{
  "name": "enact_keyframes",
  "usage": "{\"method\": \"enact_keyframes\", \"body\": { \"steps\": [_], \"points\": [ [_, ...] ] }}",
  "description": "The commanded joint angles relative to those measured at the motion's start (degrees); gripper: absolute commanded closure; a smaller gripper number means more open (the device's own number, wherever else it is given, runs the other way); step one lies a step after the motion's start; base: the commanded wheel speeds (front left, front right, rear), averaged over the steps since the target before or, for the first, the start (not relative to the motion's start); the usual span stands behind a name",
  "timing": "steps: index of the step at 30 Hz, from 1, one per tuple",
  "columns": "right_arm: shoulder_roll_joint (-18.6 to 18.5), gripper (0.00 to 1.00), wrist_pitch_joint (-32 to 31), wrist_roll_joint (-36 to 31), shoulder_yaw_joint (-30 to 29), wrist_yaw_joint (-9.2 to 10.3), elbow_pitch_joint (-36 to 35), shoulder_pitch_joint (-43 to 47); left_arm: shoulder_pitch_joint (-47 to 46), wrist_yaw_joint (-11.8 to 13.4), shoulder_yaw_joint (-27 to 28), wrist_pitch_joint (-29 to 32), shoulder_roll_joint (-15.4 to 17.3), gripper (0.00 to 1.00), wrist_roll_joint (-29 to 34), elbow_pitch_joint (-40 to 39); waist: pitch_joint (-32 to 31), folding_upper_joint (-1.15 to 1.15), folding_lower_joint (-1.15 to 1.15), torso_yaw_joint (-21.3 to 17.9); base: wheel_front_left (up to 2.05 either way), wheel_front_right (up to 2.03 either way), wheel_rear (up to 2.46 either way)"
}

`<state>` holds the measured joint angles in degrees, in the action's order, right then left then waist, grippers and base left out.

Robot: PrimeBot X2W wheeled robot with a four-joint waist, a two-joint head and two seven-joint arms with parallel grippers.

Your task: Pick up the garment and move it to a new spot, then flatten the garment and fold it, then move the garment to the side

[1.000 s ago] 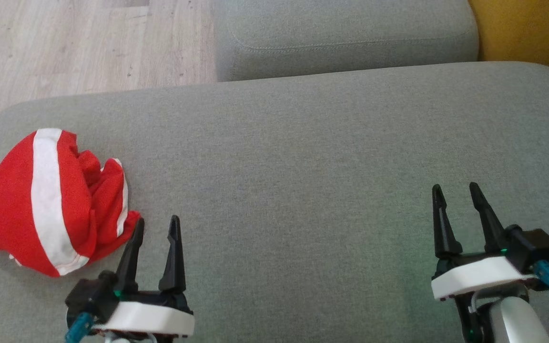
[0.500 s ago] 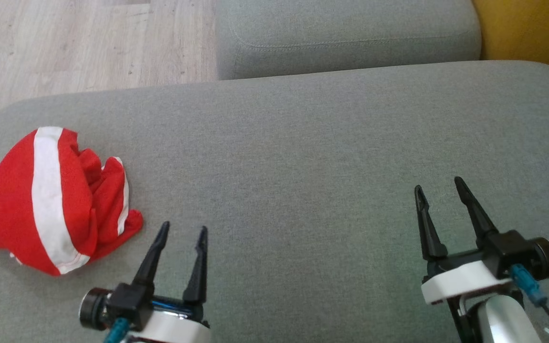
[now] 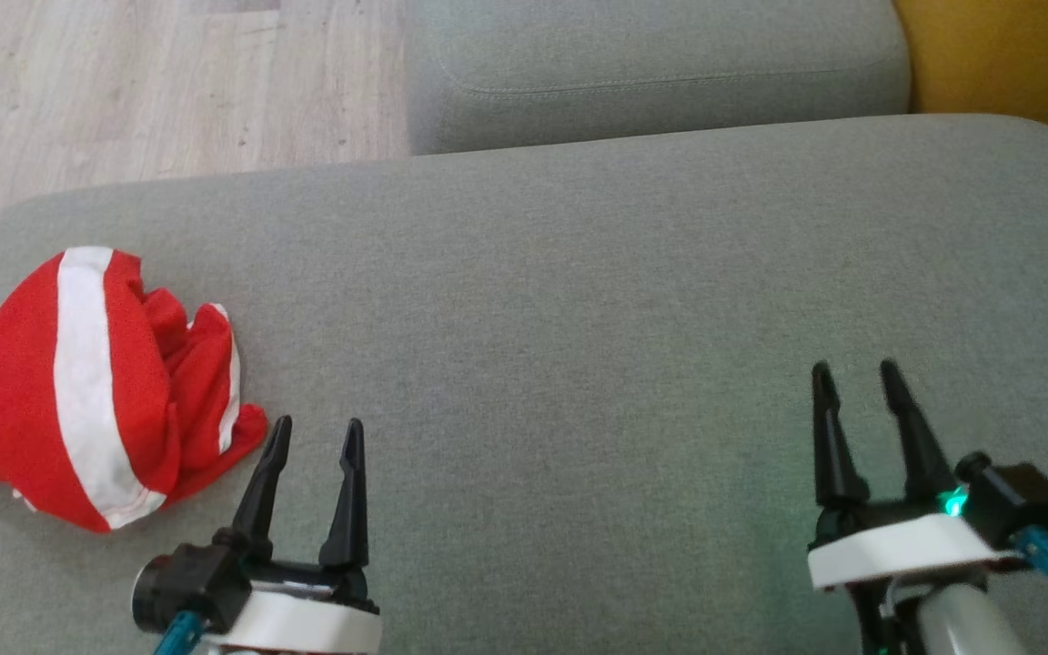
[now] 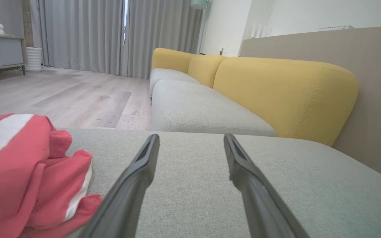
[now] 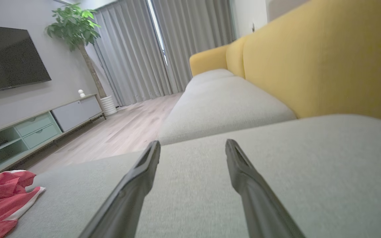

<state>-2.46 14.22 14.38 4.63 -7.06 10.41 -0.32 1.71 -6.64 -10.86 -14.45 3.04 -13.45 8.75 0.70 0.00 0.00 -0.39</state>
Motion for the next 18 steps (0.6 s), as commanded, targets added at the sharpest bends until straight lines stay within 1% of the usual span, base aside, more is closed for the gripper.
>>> {"method": "enact_keyframes", "body": {
  "steps": [1, 3, 7, 14, 18],
  "points": [
    [-0.4, 0.0, 0.8, 2.3, 2.2, -0.43, -0.4, -0.7, -1.1, -0.4, 2.1, -0.5, -0.1, 0.0, -1.1, -1.2, -0.1, 0.0, 0.0, -0.2, 0.0, 0.0, 0.0],
    [-0.4, 0.0, 0.8, 4.0, 2.9, -0.43, 1.5, -0.7, -1.2, -0.5, 1.9, -0.5, -0.1, 0.0, -1.8, -0.7, -0.1, 0.0, 0.0, -0.2, 0.0, 0.0, 0.0],
    [-0.4, 0.0, 0.8, 4.3, 3.6, -0.43, 4.1, -1.3, -1.2, -0.6, 1.7, -0.5, -0.1, 0.0, -1.9, 1.3, -0.1, 0.0, 0.0, -0.4, 0.0, 0.0, 0.0],
    [-0.4, 0.0, 0.8, 4.1, 3.6, -0.43, 4.0, -2.1, -1.8, -0.6, 2.1, -0.5, -0.2, 0.0, -2.2, 2.2, -0.3, 0.0, 0.0, -0.2, 0.0, 0.0, 0.0],
    [-0.4, 0.0, 0.8, 4.2, 3.4, -0.43, 3.6, -2.1, -1.8, -0.2, 2.2, -0.5, -0.2, 0.0, -2.4, 2.1, -0.4, 0.0, 0.0, 0.1, 0.0, 0.0, 0.0]
  ]
}}
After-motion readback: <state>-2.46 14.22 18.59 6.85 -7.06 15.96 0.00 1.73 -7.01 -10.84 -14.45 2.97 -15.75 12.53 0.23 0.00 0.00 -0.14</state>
